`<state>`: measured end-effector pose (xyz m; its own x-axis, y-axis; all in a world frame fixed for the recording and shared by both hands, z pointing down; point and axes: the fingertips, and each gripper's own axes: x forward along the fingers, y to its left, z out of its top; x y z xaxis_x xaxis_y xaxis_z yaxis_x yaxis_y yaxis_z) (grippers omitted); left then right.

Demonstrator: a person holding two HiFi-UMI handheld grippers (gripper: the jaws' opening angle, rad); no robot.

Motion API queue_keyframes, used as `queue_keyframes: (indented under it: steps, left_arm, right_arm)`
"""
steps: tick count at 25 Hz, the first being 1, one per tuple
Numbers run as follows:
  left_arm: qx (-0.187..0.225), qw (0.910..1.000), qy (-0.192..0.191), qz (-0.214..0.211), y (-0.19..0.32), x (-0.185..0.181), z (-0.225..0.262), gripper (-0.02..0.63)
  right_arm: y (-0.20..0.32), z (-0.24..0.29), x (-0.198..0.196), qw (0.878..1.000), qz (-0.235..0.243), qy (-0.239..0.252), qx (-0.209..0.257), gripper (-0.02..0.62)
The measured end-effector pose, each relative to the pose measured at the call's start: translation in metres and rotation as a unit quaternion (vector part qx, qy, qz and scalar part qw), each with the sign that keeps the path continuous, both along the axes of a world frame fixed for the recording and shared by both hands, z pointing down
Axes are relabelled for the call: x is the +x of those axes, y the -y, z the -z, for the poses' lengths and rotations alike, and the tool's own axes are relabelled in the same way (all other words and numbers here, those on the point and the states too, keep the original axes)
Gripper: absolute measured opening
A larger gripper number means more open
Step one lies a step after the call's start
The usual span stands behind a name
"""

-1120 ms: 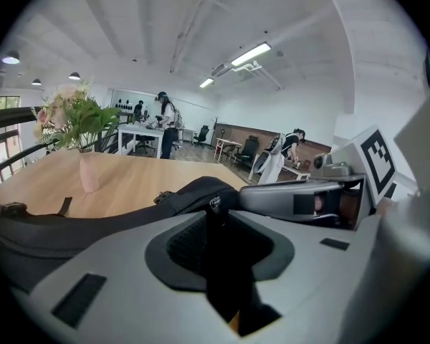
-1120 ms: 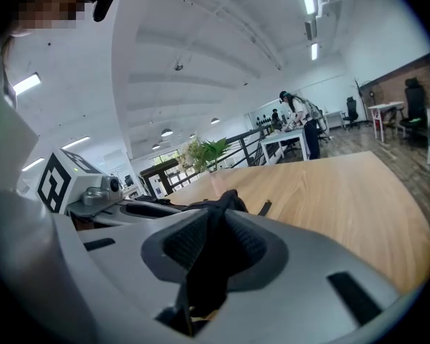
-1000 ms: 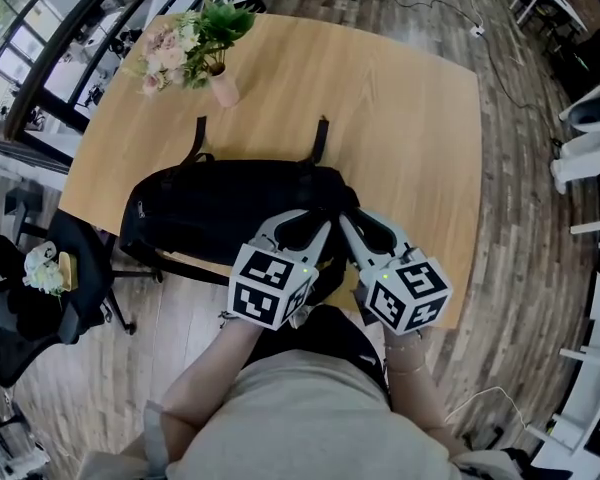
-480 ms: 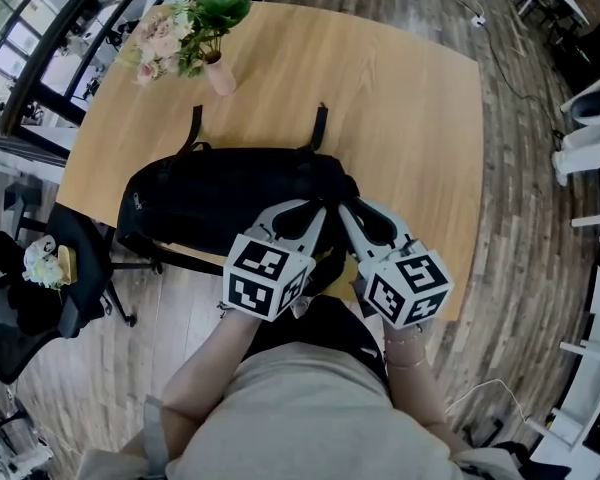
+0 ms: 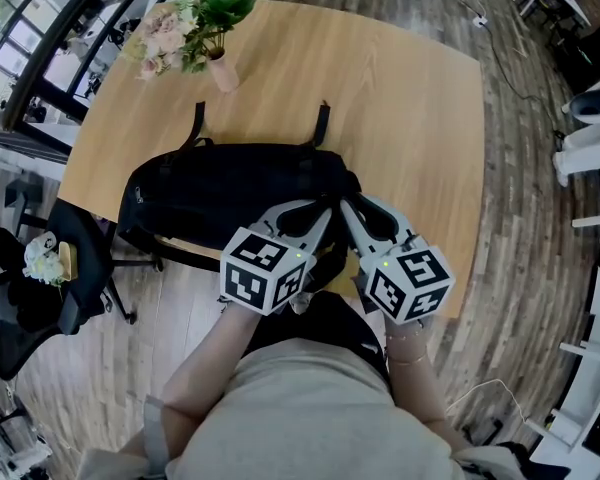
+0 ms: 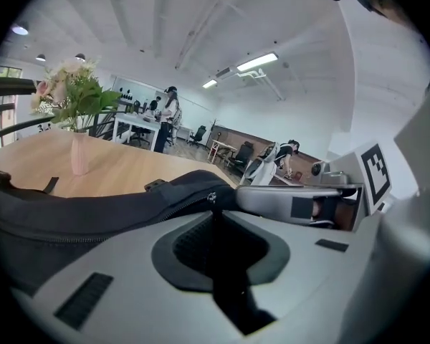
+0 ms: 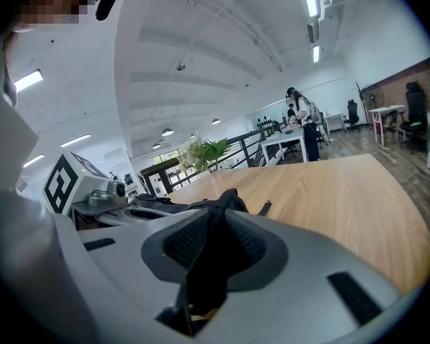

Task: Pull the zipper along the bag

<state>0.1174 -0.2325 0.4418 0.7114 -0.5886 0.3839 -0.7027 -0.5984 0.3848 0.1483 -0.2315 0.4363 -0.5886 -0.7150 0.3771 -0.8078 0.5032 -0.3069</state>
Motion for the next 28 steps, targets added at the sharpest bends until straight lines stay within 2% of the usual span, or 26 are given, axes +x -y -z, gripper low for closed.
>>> queue_keyframes:
  steps: [4, 8, 15, 22, 28]
  left_arm:
    - [0.005, 1.0, 0.004, 0.0, 0.003, 0.0, 0.002, 0.049]
    - [0.016, 0.9997, 0.017, 0.001, 0.005, -0.004, 0.003, 0.02]
    - [0.023, 0.9982, 0.054, -0.01, 0.003, -0.017, 0.003, 0.02]
    - [0.027, 0.9973, 0.065, 0.024, 0.004, -0.038, 0.0, 0.02]
    - [0.05, 0.9942, 0.077, 0.056, 0.003, -0.061, 0.002, 0.021]
  right_arm:
    - [0.0, 0.0, 0.001, 1.0, -0.002, 0.001, 0.001, 0.083]
    - [0.001, 0.0, 0.001, 1.0, -0.003, -0.003, 0.003, 0.081]
    - [-0.001, 0.001, -0.002, 1.0, 0.003, -0.014, 0.009, 0.081]
    - [0.001, 0.0, 0.002, 0.999, 0.004, -0.033, 0.014, 0.077]
    - [0.001, 0.001, 0.004, 0.999, -0.003, -0.04, 0.013, 0.077]
